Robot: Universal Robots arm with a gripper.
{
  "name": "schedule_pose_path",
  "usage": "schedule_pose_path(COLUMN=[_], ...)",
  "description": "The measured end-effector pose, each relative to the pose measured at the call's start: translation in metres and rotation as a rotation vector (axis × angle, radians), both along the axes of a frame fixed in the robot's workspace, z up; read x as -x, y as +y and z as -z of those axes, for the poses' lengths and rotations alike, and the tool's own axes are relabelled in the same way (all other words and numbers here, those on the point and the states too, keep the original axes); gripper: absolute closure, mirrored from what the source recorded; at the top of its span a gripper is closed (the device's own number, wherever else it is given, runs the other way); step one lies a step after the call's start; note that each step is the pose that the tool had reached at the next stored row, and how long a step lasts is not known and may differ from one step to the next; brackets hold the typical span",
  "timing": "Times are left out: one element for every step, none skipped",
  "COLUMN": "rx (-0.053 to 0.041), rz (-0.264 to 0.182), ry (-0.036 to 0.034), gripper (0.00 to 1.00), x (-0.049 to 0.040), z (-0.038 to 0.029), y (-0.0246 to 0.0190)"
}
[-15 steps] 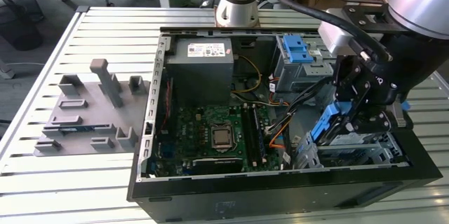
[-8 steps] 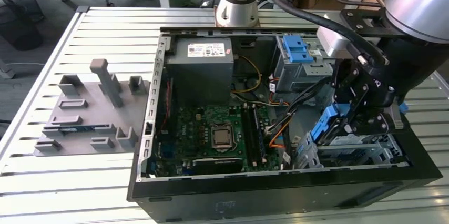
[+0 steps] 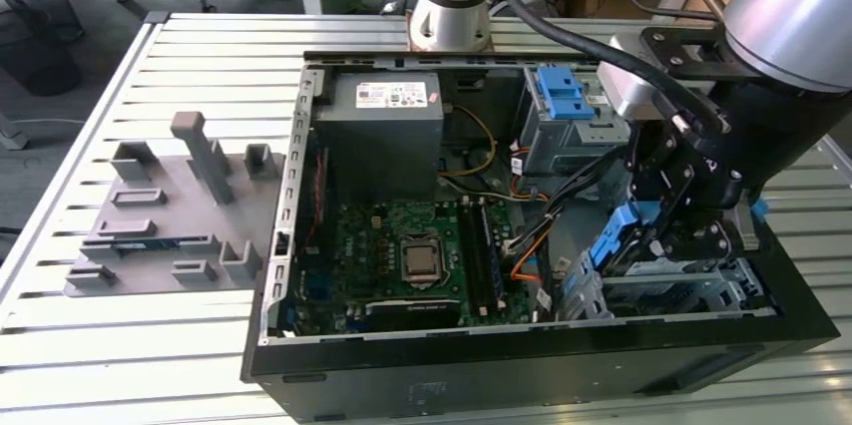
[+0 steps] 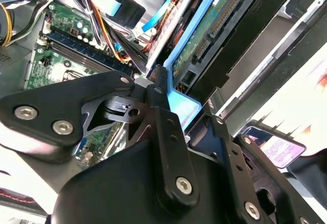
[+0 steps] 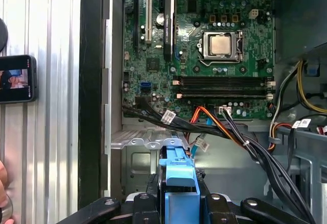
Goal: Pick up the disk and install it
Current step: 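Insert the disk into the insertion slot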
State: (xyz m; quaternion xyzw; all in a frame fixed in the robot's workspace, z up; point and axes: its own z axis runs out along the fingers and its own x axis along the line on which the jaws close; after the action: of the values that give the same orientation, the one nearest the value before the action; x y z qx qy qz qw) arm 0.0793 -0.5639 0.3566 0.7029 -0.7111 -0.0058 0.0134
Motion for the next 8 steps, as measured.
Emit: schedule_pose_path(rx=[-0.0001, -0.0001, -0.0001, -0.0001, -0.0001, 0.0000, 0.0001, 0.0001], rz=[0.000, 0.000, 0.000, 0.000, 0.000, 0.000, 0.000, 0.000], ry=[0.0000, 0.0000, 0.0000, 0.0000, 0.0000, 0.0000, 0.0000, 0.0000], gripper=[0.64, 0.64, 0.64, 0.64, 0.64, 0.64, 0.64, 0.64], x=[0.0000, 0.0000, 0.0000, 0.0000, 0.0000, 0.0000, 0.0000, 0.0000], z=[0.0007, 0.0015, 0.0023, 0.0030, 0.0038, 0.0044, 0.0044, 0.0044], y=[0.0000, 0.0000, 0.0000, 0.0000, 0.0000, 0.0000, 0.0000, 0.0000])
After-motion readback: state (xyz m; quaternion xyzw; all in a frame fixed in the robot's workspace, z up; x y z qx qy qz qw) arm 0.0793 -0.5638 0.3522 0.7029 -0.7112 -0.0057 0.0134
